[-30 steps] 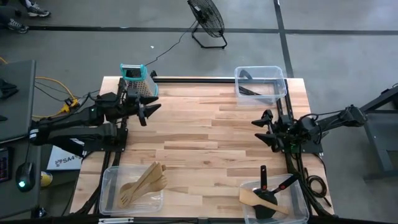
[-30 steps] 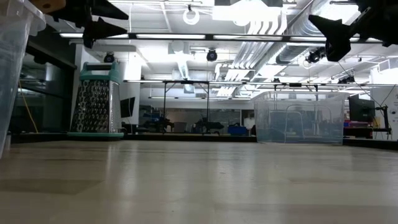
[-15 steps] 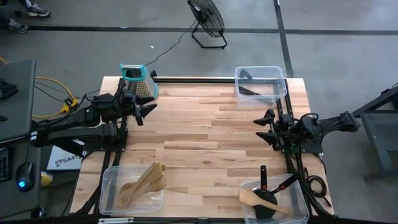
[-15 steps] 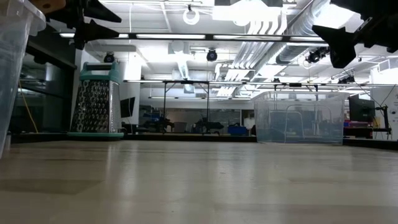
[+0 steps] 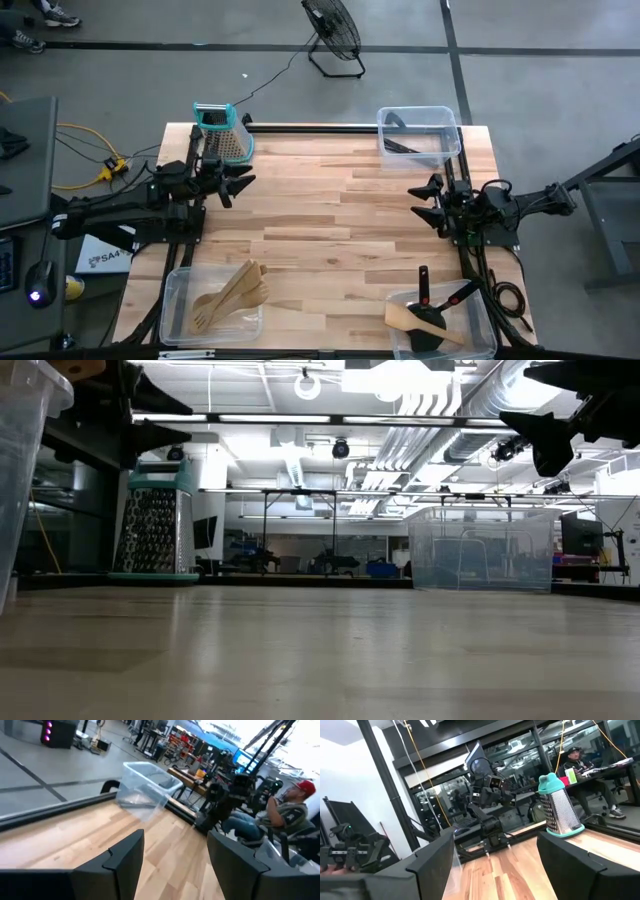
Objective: Pick & Place Kitchen Items
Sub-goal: Return to home position
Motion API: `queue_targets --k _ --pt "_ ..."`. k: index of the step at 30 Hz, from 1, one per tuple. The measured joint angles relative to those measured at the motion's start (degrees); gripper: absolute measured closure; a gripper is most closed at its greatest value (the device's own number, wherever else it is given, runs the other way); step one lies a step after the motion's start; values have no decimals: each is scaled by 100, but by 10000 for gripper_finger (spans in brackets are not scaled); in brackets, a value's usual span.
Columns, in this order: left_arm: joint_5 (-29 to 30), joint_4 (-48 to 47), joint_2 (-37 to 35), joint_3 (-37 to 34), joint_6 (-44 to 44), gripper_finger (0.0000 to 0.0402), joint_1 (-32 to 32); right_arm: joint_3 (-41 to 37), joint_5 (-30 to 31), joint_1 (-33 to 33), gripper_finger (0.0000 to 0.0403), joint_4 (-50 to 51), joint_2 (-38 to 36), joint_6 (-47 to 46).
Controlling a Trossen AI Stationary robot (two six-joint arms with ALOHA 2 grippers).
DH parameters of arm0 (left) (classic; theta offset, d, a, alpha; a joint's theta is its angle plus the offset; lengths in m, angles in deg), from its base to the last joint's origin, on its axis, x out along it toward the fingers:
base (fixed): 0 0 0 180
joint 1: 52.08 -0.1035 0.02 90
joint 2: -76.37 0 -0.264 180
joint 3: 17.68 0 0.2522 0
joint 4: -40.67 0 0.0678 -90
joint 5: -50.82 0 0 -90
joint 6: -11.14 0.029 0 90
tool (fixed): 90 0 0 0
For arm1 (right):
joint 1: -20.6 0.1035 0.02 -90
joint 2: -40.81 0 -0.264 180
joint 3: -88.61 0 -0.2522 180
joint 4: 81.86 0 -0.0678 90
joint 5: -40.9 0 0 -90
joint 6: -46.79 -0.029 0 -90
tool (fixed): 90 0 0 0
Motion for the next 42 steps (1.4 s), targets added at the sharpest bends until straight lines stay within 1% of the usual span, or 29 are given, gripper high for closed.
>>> queue_targets --k 6,8,19,21,24,26,30,35,38,40,42 --pt "-82 26 -116 -401 -167 188 0 0 -3 0 125 1 0 8" --pt "-109 176 -110 -513 -213 188 0 0 -3 0 125 3 0 8" --pt "-374 448 -123 -860 -574 188 6 0 -2 2 125 2 0 10" --pt "-467 545 -284 -1041 -642 188 49 0 -1 2 125 3 0 10" --pt "-430 945 -667 -1372 -639 188 170 0 -1 2 125 2 0 11" --pt "-318 1027 -884 -1541 -514 188 230 0 -1 2 125 3 0 12" --pt "-292 856 -1143 -1670 -321 188 235 0 -1 2 125 2 0 12" --pt "-207 254 -1276 -1679 -221 188 227 0 -1 2 125 3 0 12" --pt "-209 -41 -1406 -1685 198 188 227 0 -1 2 125 1 0 12" --pt "-307 -52 -1438 -1690 619 188 227 0 0 2 125 3 0 12" --pt "-486 -80 -1435 -1694 786 188 227 0 -1 2 125 1 0 12"
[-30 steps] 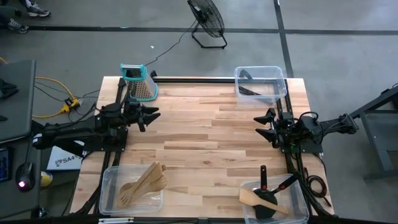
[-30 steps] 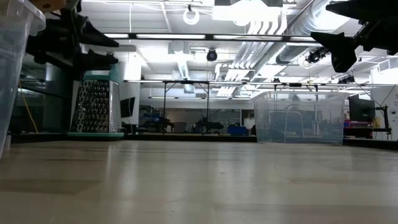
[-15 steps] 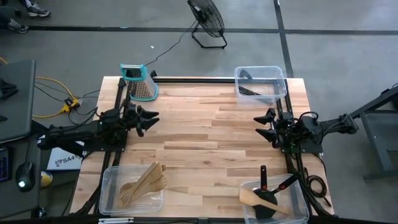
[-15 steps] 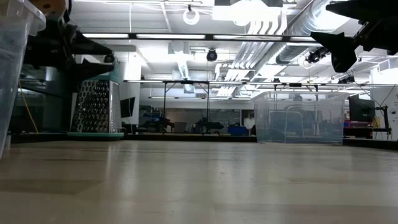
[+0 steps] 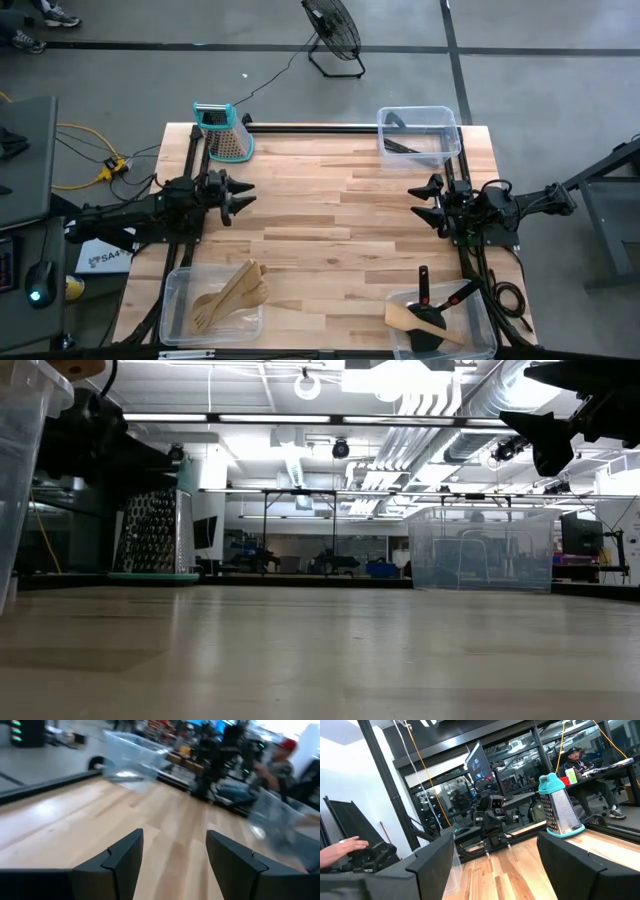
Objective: Pick & Place Kitchen Items
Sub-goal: Return to home position
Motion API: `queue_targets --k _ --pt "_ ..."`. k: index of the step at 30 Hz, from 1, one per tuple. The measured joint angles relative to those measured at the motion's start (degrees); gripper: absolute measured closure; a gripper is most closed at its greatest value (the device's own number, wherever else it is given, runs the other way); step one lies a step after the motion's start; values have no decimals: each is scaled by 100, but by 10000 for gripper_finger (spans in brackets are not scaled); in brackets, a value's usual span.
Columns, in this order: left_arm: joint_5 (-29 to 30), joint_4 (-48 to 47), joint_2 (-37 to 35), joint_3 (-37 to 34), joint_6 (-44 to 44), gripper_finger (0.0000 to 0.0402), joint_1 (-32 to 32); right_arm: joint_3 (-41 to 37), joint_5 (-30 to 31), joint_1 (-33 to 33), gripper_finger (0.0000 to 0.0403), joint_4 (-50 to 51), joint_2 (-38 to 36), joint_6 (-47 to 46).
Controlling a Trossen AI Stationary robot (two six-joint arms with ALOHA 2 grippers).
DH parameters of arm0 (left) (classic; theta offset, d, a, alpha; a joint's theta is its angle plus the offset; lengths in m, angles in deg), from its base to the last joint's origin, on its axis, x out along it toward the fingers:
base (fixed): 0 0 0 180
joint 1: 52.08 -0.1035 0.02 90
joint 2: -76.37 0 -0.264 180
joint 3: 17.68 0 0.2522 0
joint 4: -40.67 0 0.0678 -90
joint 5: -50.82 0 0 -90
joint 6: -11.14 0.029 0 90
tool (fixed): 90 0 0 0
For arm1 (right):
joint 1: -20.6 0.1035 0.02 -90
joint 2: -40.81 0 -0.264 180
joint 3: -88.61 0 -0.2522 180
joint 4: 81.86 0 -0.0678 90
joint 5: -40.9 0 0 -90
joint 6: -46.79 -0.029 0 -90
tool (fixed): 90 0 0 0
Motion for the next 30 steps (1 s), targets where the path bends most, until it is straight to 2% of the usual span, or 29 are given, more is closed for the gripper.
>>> queue_targets --k 8,13,20,30 --pt "-1229 117 -54 -7 335 188 2 0 2 0 125 2 2 0" --pt "-1027 84 -54 -10 724 188 0 0 0 0 125 1 2 0" --pt "-586 31 -54 -12 732 188 -2 0 1 0 125 2 2 0" --pt "-566 10 -52 -14 721 188 -2 0 0 0 125 2 2 0"
